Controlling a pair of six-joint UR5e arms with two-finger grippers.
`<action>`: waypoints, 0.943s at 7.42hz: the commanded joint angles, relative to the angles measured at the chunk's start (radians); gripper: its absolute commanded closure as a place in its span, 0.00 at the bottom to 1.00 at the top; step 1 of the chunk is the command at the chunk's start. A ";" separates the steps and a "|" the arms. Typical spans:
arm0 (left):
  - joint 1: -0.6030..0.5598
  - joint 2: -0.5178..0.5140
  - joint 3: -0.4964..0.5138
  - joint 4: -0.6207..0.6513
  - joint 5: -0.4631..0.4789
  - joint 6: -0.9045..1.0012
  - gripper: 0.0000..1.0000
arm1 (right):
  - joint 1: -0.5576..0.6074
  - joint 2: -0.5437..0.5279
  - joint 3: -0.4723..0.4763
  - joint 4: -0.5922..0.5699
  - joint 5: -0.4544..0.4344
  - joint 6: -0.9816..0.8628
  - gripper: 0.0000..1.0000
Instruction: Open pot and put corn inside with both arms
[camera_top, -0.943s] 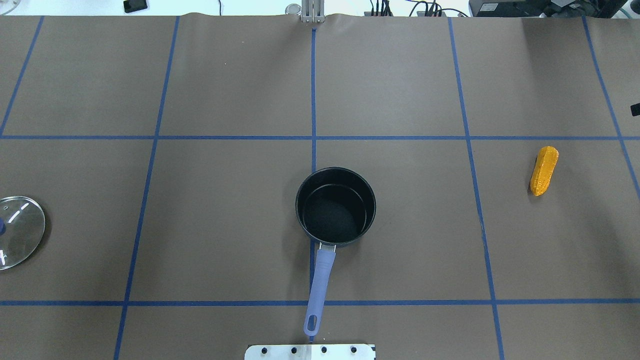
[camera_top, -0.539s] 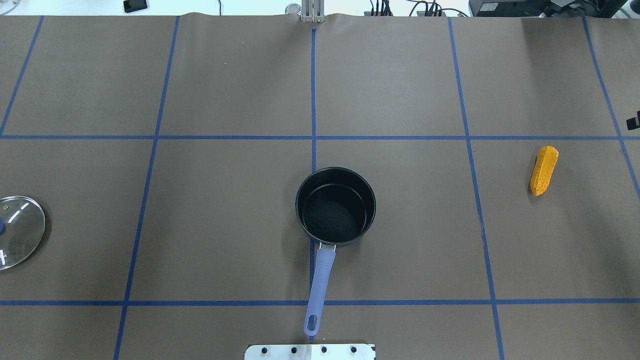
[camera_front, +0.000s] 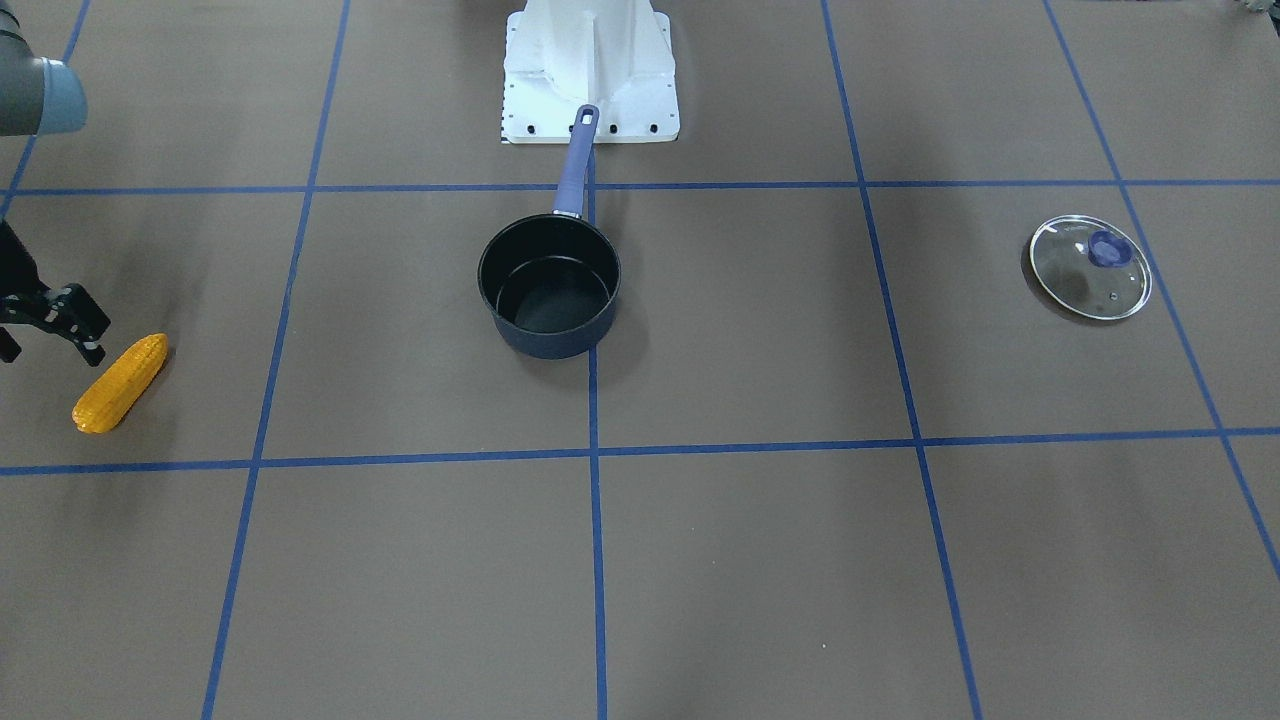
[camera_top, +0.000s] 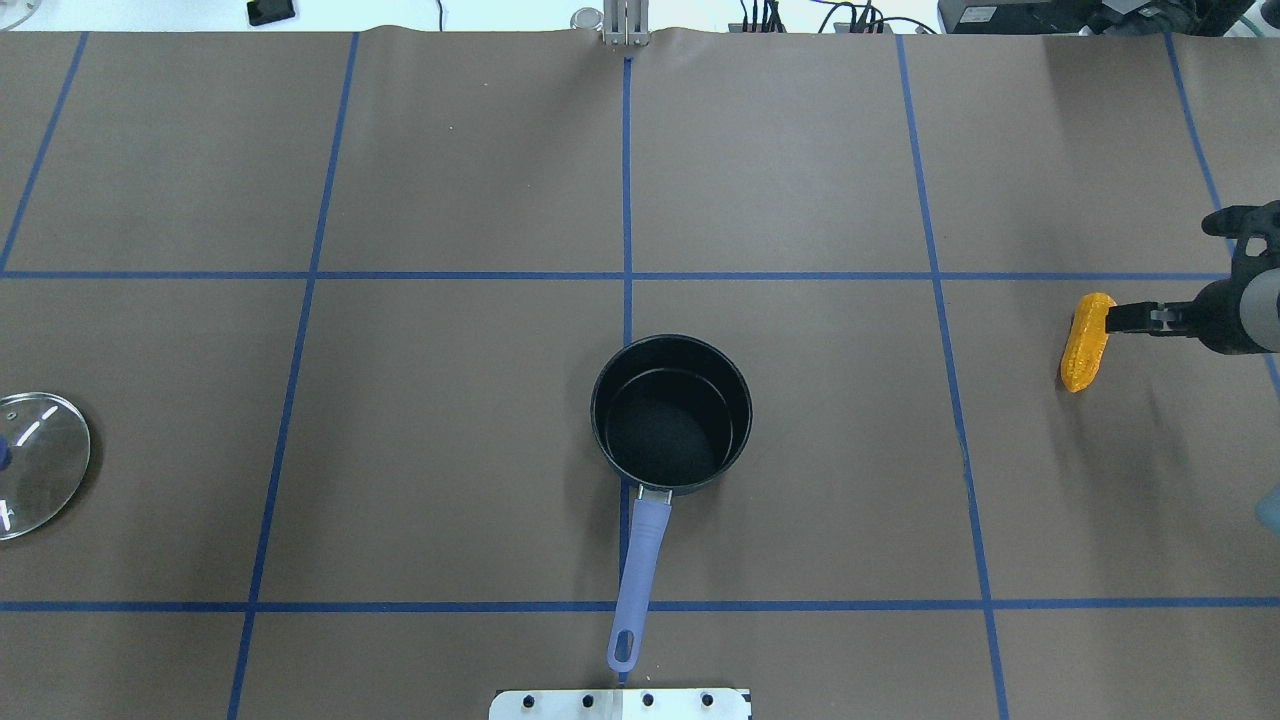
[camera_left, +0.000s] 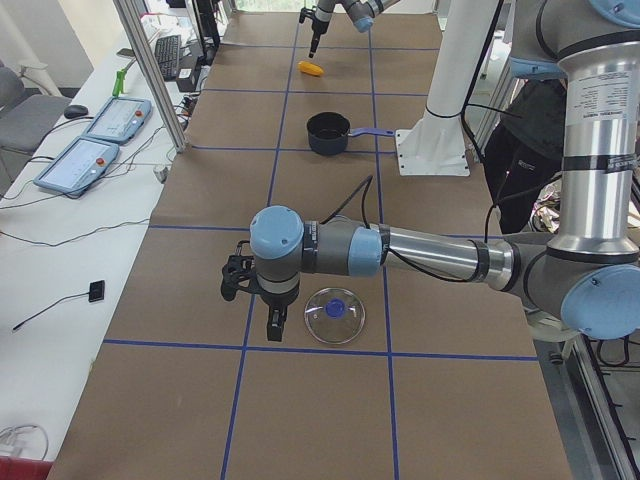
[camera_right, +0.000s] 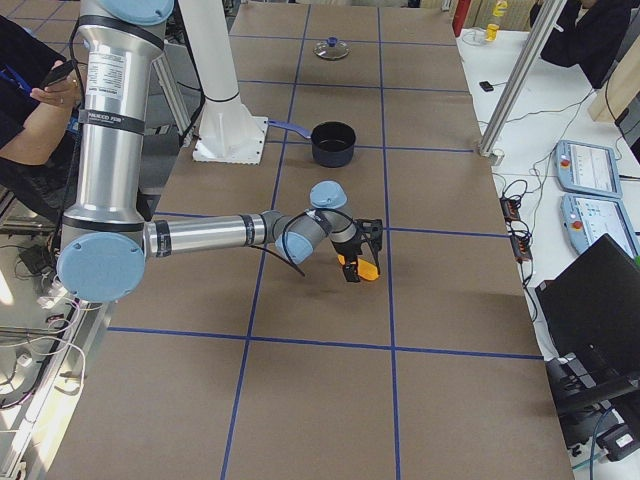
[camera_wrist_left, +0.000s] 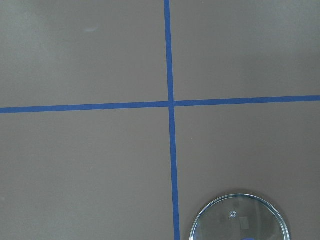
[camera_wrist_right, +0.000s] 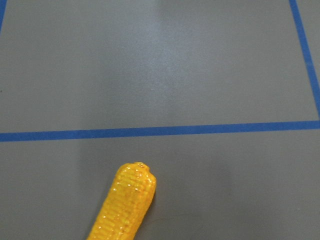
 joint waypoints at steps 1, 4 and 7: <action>0.000 0.001 -0.002 0.000 0.000 0.001 0.01 | -0.042 0.050 -0.115 0.114 -0.052 0.041 0.09; 0.000 0.009 -0.004 -0.003 0.000 0.001 0.01 | -0.043 0.098 -0.194 0.190 -0.054 0.084 0.41; 0.000 0.009 -0.004 -0.003 0.000 0.001 0.01 | -0.040 0.103 -0.147 0.178 -0.037 0.078 1.00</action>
